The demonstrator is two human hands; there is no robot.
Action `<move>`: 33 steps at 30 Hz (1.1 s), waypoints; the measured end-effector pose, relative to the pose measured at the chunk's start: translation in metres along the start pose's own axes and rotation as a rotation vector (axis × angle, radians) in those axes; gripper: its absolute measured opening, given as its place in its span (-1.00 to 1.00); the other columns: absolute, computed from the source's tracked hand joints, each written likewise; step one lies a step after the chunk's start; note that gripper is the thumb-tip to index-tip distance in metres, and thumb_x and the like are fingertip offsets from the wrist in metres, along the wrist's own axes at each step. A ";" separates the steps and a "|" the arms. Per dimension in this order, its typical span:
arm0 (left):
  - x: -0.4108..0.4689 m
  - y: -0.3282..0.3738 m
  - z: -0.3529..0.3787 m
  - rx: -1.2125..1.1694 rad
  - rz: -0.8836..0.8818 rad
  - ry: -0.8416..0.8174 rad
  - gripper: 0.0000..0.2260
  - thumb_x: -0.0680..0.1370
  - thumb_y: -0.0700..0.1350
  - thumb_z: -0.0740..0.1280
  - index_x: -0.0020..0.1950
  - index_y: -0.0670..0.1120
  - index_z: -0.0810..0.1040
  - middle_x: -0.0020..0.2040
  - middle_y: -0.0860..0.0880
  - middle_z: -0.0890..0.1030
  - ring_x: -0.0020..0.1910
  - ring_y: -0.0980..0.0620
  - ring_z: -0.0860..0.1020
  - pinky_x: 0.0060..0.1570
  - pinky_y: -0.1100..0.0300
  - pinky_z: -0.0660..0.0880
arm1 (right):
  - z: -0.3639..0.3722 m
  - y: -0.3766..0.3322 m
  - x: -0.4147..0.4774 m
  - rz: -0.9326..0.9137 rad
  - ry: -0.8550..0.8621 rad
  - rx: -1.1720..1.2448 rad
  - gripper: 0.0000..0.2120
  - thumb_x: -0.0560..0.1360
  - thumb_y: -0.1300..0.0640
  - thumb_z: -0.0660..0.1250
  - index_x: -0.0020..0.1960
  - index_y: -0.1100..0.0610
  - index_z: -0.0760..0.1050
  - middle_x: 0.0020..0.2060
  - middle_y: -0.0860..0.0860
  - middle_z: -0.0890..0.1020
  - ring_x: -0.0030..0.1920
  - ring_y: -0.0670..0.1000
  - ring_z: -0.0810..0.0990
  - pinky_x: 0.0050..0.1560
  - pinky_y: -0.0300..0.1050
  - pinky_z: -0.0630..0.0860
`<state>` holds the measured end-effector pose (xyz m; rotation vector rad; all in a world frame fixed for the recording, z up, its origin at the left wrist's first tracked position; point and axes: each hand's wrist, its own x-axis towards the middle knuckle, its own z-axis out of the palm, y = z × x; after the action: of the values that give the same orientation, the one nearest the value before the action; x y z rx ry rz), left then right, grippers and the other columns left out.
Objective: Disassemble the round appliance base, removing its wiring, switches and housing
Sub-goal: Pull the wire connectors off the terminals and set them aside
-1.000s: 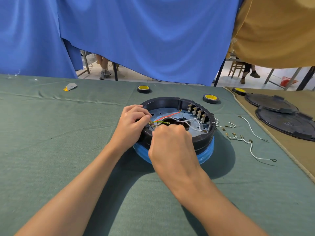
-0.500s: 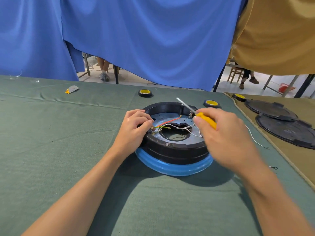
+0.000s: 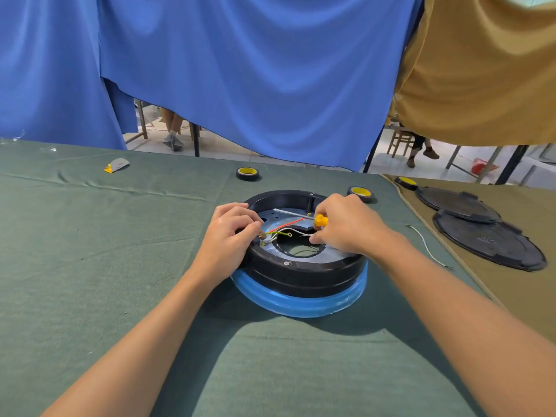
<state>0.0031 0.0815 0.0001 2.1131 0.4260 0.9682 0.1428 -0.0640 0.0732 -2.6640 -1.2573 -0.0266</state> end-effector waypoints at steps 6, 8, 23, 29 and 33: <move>0.000 0.001 0.000 -0.011 -0.016 -0.012 -0.75 0.57 -0.25 0.31 -0.28 -0.20 0.67 -0.09 0.14 0.63 0.24 0.12 0.38 0.14 0.51 0.19 | 0.020 -0.002 0.014 0.008 0.010 -0.090 -0.82 0.42 0.02 0.47 -0.14 0.04 0.48 -0.21 0.05 0.51 -0.18 0.15 0.51 -0.33 -0.08 0.37; -0.001 0.002 -0.001 -0.016 -0.021 -0.014 -0.75 0.56 -0.26 0.31 -0.29 -0.18 0.66 -0.08 0.13 0.63 0.24 0.12 0.38 0.14 0.52 0.19 | 0.023 0.000 0.017 -0.006 -0.001 -0.079 -0.84 0.44 0.02 0.45 -0.08 0.04 0.52 -0.18 0.05 0.55 -0.16 0.16 0.54 -0.29 -0.06 0.40; -0.002 0.005 -0.002 -0.026 -0.019 -0.025 -0.67 0.57 -0.25 0.31 -0.38 -0.03 0.57 -0.08 0.10 0.64 0.24 0.12 0.37 0.14 0.50 0.20 | -0.002 -0.003 0.017 0.023 -0.008 -0.033 -0.72 0.40 0.32 0.24 -0.38 0.14 0.20 -0.43 0.07 0.28 -0.42 0.08 0.20 -0.45 -0.11 0.12; -0.001 0.005 -0.002 -0.031 -0.010 -0.022 -0.66 0.57 -0.26 0.31 -0.38 0.01 0.57 -0.08 0.11 0.64 0.24 0.12 0.38 0.13 0.52 0.20 | -0.015 -0.001 0.016 0.025 0.031 0.056 -0.90 0.41 0.32 0.28 -0.29 0.29 0.46 -0.40 0.15 0.44 -0.38 0.10 0.31 -0.36 -0.02 0.27; -0.002 0.005 -0.003 -0.023 -0.009 -0.022 -0.65 0.57 -0.26 0.31 -0.40 0.00 0.57 -0.10 0.13 0.63 0.24 0.12 0.38 0.13 0.52 0.19 | -0.018 0.008 0.018 0.072 0.062 0.227 -0.82 0.43 0.21 0.42 -0.07 0.33 0.62 -0.18 0.25 0.65 -0.22 0.20 0.60 -0.16 0.17 0.58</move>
<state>0.0000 0.0789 0.0040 2.0979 0.4106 0.9396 0.1616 -0.0583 0.0909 -2.4910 -1.0749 0.0411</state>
